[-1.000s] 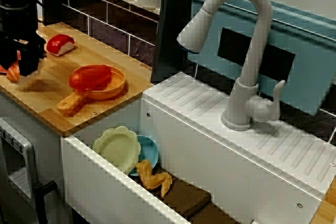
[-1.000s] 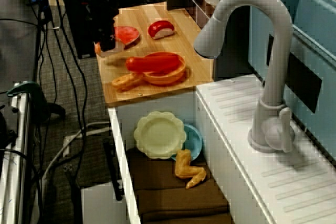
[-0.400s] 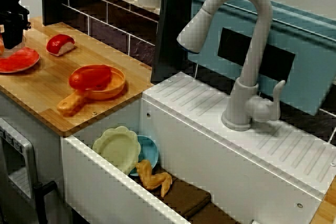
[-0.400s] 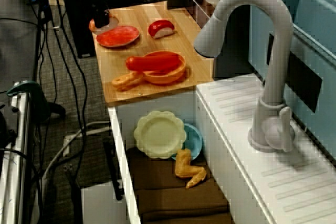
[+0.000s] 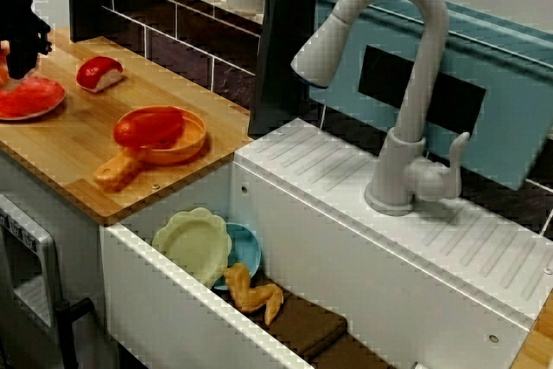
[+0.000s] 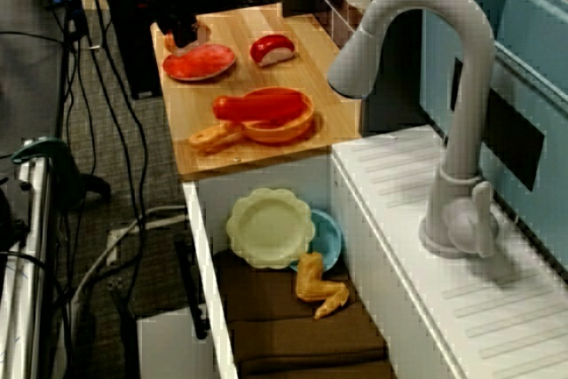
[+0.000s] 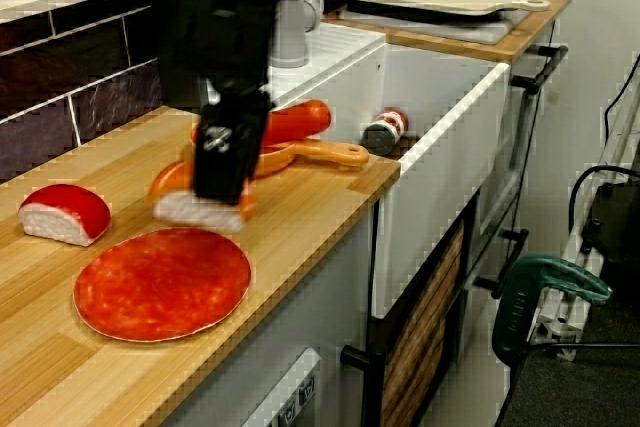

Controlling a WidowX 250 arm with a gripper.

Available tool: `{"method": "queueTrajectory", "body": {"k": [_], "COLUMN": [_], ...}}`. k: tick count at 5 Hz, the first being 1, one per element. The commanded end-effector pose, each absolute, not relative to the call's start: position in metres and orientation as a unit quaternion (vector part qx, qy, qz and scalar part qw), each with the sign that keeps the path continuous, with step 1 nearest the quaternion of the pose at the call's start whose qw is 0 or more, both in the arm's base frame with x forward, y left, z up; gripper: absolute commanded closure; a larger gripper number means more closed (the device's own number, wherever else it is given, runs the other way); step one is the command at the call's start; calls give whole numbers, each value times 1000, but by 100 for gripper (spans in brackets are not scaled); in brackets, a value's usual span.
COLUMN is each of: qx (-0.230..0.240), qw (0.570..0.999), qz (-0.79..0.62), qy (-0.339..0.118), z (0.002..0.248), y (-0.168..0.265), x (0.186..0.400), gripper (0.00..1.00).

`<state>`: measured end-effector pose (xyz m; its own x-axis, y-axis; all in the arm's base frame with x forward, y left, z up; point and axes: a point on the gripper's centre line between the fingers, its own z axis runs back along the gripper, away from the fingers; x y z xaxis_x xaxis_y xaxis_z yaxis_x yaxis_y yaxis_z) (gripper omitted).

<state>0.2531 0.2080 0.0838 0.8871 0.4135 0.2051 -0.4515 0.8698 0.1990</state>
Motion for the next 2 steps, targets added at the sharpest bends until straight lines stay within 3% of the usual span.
{"method": "queueTrajectory", "body": {"k": [1, 2], "qx": [168, 168], "qw": [953, 955], "qz": [233, 231], "qy": [-95, -85], "z": [84, 81], "y": [243, 246], "x": [266, 267], "gripper": [100, 100]}}
